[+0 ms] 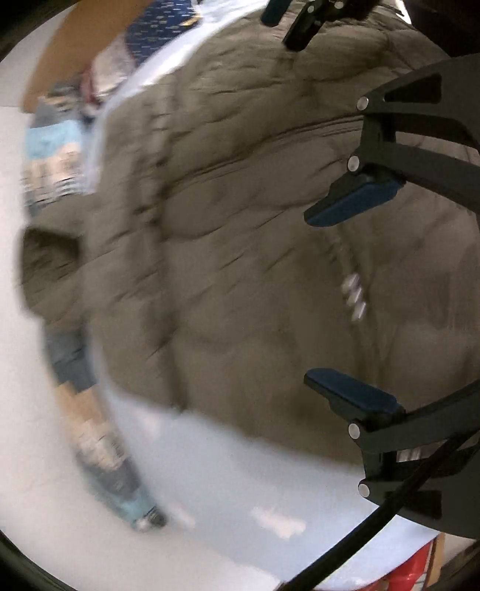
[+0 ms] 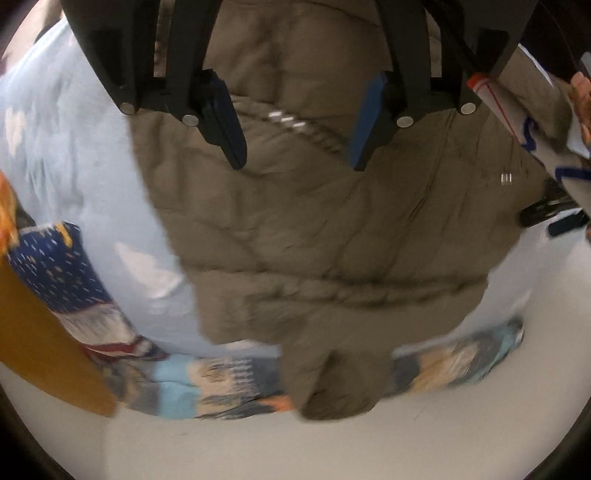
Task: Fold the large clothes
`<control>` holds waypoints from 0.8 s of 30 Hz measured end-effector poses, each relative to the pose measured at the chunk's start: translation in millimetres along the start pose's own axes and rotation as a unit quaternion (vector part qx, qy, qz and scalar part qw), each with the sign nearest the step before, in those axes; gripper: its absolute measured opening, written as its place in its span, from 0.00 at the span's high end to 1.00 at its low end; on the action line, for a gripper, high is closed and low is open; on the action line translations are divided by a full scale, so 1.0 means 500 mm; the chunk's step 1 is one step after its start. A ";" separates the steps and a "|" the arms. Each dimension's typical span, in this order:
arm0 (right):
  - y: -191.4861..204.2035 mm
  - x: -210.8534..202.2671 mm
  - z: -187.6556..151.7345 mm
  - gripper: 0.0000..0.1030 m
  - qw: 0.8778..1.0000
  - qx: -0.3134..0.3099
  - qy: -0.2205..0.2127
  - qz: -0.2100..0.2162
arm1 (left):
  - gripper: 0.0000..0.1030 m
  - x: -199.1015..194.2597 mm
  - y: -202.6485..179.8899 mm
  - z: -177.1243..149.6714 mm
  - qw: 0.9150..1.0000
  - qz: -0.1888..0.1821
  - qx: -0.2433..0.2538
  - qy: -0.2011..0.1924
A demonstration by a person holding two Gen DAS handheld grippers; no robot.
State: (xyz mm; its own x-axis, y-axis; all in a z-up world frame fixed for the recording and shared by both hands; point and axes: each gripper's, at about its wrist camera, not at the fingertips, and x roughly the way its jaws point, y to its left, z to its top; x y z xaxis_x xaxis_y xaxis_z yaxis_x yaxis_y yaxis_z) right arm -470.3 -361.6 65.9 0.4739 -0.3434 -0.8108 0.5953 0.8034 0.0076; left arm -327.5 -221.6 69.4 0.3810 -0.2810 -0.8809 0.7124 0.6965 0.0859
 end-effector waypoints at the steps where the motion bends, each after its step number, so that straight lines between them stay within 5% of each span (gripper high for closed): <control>1: 0.013 0.016 -0.002 0.39 1.000 -0.008 0.013 -0.003 | 0.24 0.015 -0.003 -0.008 1.000 -0.001 -0.003 0.013; 5: 0.023 0.051 -0.021 0.39 0.999 -0.015 0.048 -0.004 | 0.21 0.044 -0.021 -0.009 1.000 0.022 0.000 0.018; 9: 0.027 0.069 -0.024 0.37 0.998 -0.022 0.052 -0.012 | 0.06 0.060 0.001 -0.011 0.999 0.024 -0.027 0.024; 19: 0.024 0.065 -0.038 0.35 0.999 -0.010 0.050 -0.007 | 0.04 0.052 0.016 -0.020 0.999 0.022 -0.024 0.028; 24: -0.002 0.012 -0.029 0.35 0.999 0.021 0.015 0.018 | 0.04 -0.004 0.010 0.005 0.999 0.029 -0.017 -0.024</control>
State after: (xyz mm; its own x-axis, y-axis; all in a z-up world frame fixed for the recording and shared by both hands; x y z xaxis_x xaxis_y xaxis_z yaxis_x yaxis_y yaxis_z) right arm -477.5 -357.2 52.6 0.4766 -0.2984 -0.8269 0.6054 0.7934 0.0626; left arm -323.2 -218.9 72.6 0.4498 -0.2692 -0.8516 0.6680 0.7343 0.1207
